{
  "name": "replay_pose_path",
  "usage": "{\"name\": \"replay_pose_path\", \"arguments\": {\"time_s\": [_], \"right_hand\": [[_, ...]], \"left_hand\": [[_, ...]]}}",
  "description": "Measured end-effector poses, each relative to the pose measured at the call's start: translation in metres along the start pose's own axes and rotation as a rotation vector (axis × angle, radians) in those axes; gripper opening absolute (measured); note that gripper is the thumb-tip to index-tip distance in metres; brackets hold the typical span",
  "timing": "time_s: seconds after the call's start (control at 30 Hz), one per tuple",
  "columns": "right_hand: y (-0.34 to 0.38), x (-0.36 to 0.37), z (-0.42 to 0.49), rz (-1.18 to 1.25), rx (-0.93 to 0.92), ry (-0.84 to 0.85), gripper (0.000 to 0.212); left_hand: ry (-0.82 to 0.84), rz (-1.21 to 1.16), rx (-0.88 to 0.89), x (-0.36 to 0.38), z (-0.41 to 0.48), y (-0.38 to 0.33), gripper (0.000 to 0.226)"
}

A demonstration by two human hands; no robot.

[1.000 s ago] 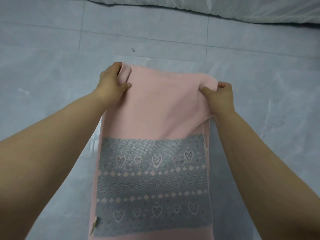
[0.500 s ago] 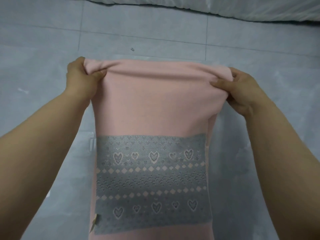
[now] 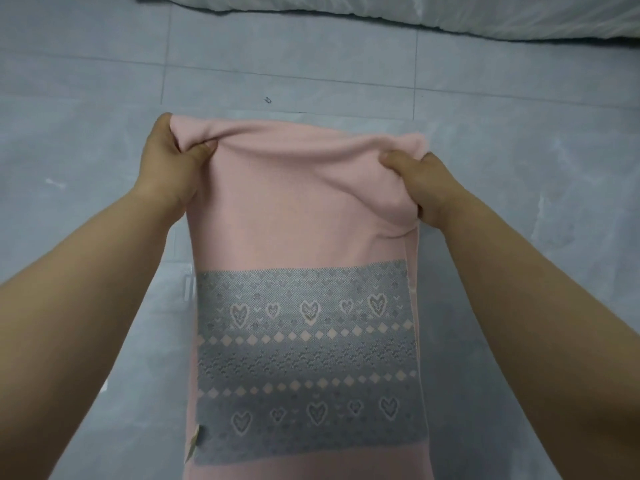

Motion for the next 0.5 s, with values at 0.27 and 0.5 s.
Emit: {"name": "replay_pose_path", "arguments": {"time_s": [0.27,0.5], "right_hand": [[0.046,-0.029,-0.023,-0.222,-0.229,0.04,0.01],[-0.018,-0.019,0.009,0.278,0.128,-0.197,0.014]], "left_hand": [[-0.05,-0.017,0.094,-0.021,-0.006,-0.018,0.03],[-0.147,0.098,0.023,0.001,0.007,-0.001,0.033]]}}
Point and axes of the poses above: each hand's wrist, its own z-axis towards the middle knuckle, its own x-axis out of the palm, y = z × x, the point moved 10 cm from there along z, towards the middle knuckle, and after that the axes turned 12 degrees about -y, right-handed, at the moved point
